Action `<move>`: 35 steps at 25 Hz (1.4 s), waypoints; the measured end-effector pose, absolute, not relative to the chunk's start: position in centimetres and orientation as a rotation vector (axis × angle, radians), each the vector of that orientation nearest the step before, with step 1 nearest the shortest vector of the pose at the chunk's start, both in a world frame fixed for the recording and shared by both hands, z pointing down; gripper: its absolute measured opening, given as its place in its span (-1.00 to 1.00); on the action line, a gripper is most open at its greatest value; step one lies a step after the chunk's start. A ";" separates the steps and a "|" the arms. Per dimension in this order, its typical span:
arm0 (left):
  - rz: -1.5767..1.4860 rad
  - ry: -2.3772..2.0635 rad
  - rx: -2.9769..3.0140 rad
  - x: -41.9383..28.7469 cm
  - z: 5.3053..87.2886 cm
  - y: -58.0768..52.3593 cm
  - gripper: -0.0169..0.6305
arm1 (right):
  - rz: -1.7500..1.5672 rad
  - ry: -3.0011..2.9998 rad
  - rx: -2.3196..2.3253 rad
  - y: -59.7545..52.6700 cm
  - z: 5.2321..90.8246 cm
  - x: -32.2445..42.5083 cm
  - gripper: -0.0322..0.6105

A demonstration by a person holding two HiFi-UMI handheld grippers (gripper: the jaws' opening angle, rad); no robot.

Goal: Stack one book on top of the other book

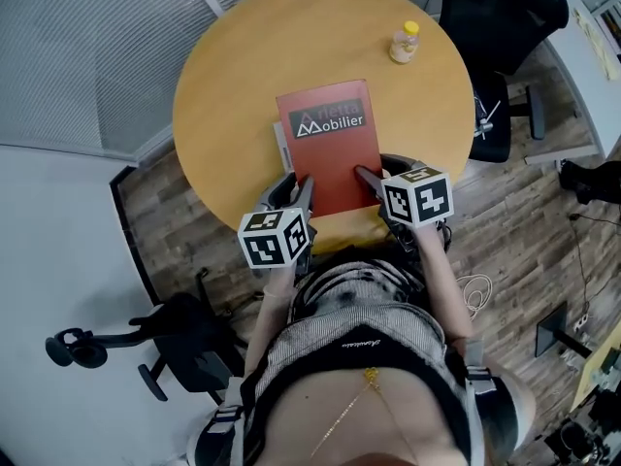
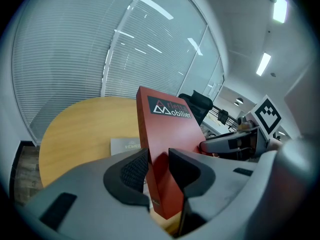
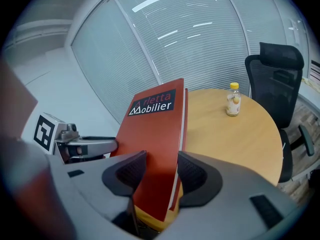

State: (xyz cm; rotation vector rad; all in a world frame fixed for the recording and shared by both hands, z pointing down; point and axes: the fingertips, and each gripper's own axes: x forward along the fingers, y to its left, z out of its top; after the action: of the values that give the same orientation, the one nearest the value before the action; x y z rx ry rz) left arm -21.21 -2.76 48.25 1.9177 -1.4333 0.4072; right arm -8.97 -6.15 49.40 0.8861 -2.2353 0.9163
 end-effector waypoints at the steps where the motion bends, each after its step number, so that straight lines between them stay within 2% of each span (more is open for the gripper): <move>1: 0.403 -1.433 1.914 -21.7 48.3 -2.6 -0.56 | 0.911 -2.233 0.884 -6.0 49.4 -9.5 -0.26; 8: 0.379 -1.438 1.909 -25.5 48.7 -1.1 -0.57 | 0.863 -2.233 0.883 -4.8 49.4 -13.3 -0.26; 35: 0.412 -1.417 1.886 -25.7 49.9 -1.4 -0.58 | 0.904 -2.216 0.862 -5.1 50.8 -13.5 -0.26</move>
State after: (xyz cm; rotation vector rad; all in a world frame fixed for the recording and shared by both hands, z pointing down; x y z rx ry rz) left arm -25.71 -1.44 49.88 1.8863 -1.4166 0.4122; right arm -13.52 -5.14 50.85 0.8617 -2.2158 0.9039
